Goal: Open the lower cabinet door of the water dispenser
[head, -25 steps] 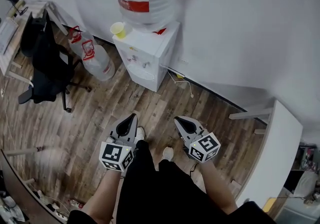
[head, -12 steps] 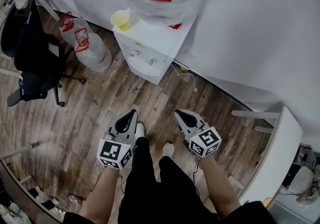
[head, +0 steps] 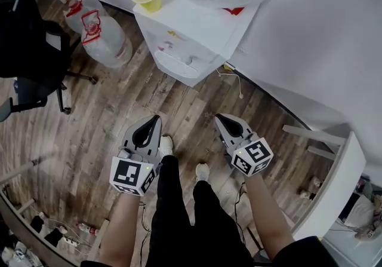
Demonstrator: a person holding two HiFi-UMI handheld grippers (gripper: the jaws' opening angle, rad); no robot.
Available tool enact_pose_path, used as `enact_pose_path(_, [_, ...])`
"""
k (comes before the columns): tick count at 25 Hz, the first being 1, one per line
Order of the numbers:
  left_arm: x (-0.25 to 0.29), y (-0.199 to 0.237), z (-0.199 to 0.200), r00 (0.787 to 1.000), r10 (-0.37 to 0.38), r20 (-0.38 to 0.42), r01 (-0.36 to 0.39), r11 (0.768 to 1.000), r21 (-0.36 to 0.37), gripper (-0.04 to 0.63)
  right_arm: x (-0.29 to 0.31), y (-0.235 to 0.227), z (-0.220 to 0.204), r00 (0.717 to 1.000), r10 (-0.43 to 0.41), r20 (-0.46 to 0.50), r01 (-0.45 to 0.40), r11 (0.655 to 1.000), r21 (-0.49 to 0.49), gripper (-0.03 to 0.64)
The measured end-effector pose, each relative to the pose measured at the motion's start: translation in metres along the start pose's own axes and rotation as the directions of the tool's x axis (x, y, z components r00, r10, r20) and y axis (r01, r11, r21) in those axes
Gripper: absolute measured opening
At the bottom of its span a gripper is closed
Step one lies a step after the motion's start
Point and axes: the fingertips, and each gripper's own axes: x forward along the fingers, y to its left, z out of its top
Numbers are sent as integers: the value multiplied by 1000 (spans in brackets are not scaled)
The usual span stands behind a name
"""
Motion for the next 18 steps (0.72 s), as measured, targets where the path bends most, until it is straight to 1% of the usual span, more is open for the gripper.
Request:
enact_pose_path(4, [20,24,-27,1000,22,15,-22,1000,1,14,27,-24,-24,1000,6,-1,-6,1000,-22,23])
enact_pose_path(11, [61,62,-80,998,52,45,-53,998,21,14,61,-61,-79,1000,18,1,-18,998,-62,25])
enact_pose_path(15, [88,79,-110,997,38,63,-41,998,47,14,84,-83,-110,1000,19,23,-17,996,-83,25])
enact_pose_path(18, [106,86,-132,996,29,84,-32,999,42,14,103,-101,-133,999,13,43,-9,996,-92,25])
